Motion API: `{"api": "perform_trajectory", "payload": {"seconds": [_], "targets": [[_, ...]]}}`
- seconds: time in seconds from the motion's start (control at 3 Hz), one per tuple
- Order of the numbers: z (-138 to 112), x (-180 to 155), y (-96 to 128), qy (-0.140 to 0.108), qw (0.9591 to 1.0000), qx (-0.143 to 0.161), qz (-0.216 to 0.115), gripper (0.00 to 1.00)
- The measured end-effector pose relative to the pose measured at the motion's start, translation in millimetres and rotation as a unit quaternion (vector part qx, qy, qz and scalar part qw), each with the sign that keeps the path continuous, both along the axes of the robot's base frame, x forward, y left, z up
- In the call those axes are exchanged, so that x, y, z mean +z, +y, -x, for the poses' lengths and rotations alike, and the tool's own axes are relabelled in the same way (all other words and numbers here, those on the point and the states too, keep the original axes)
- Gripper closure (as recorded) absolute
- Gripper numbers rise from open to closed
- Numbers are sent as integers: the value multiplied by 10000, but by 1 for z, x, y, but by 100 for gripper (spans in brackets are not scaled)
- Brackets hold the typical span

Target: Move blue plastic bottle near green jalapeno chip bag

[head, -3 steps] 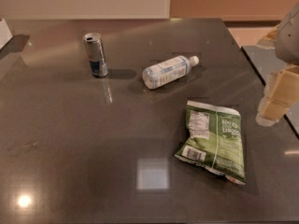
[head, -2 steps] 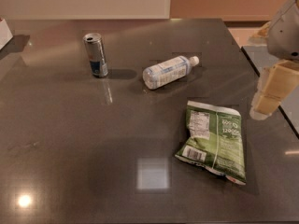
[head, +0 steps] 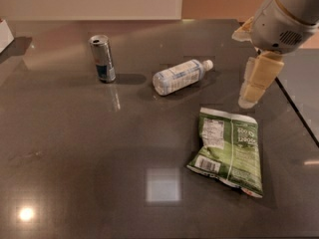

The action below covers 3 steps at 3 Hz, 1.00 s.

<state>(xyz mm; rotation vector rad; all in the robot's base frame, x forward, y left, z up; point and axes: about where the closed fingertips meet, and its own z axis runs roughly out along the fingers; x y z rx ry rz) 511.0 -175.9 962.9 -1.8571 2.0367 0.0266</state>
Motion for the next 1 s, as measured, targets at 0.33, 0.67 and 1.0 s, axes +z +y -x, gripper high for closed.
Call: {"api": "perform_trajectory", "payload": {"seconds": [0.33,0.67,1.0], "targets": [[-30,-4,16,-80,9997,219,14,0],[-64,-10,30,-133,9990,404,130,0],[-94,-25,39,-108,9981,527,295,0]]}}
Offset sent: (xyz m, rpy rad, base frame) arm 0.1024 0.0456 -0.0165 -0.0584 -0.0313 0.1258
